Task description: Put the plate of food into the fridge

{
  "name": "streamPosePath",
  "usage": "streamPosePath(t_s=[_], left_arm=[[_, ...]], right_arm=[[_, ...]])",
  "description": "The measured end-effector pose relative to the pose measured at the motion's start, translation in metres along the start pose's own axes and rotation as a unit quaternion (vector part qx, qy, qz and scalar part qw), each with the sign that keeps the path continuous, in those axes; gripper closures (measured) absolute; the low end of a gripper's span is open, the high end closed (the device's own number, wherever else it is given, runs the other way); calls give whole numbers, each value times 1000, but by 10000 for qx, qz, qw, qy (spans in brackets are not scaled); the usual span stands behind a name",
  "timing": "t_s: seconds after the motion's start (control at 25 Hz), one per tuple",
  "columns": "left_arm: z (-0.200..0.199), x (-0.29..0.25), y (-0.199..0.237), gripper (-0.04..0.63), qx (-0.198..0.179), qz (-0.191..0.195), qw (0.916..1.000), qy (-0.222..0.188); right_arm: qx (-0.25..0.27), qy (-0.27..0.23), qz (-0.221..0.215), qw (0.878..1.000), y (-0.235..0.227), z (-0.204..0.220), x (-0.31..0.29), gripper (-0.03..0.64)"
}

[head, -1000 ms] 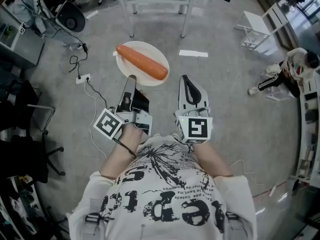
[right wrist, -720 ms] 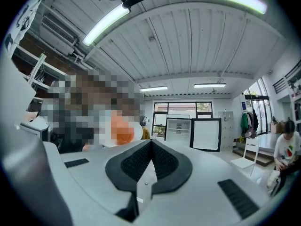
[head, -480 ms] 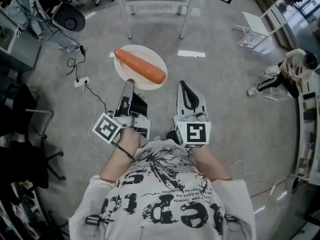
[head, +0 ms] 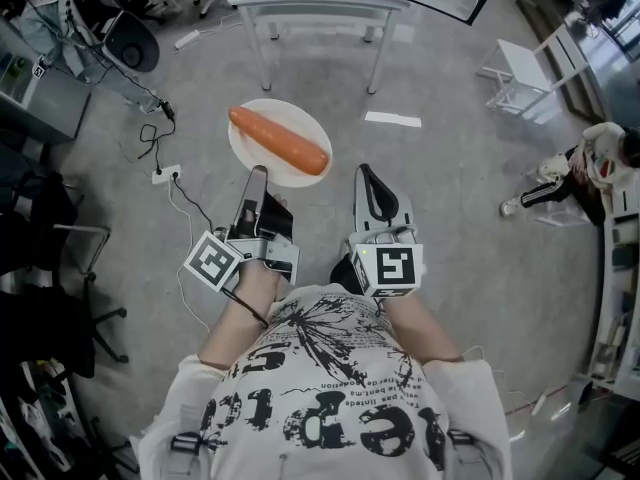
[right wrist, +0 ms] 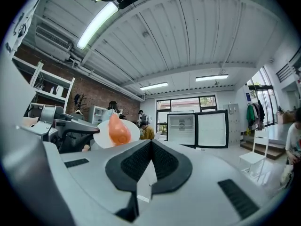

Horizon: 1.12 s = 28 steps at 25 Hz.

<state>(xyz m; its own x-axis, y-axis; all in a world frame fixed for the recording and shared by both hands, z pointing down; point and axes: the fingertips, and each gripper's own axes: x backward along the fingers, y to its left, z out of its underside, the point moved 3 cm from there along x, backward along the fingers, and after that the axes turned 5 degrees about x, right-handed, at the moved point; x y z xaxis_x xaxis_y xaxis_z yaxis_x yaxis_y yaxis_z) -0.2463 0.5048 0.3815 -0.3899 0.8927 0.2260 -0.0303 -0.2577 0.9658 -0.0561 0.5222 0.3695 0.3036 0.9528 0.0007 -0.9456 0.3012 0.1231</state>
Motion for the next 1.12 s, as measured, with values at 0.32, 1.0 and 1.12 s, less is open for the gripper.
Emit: streamPosePath(t_s=[0.32, 1.0, 1.12], left_arm=[[9, -87, 13, 572, -52, 41, 9997, -243], [41, -238, 54, 572, 70, 18, 9999, -156], [27, -258, 61, 572, 124, 15, 9999, -92]], right_arm=[[105, -48, -241, 9996, -69, 6, -70, 615], [-15, 93, -326, 9994, -186, 31, -170, 615], [8, 128, -293, 9995, -186, 33, -193, 615]])
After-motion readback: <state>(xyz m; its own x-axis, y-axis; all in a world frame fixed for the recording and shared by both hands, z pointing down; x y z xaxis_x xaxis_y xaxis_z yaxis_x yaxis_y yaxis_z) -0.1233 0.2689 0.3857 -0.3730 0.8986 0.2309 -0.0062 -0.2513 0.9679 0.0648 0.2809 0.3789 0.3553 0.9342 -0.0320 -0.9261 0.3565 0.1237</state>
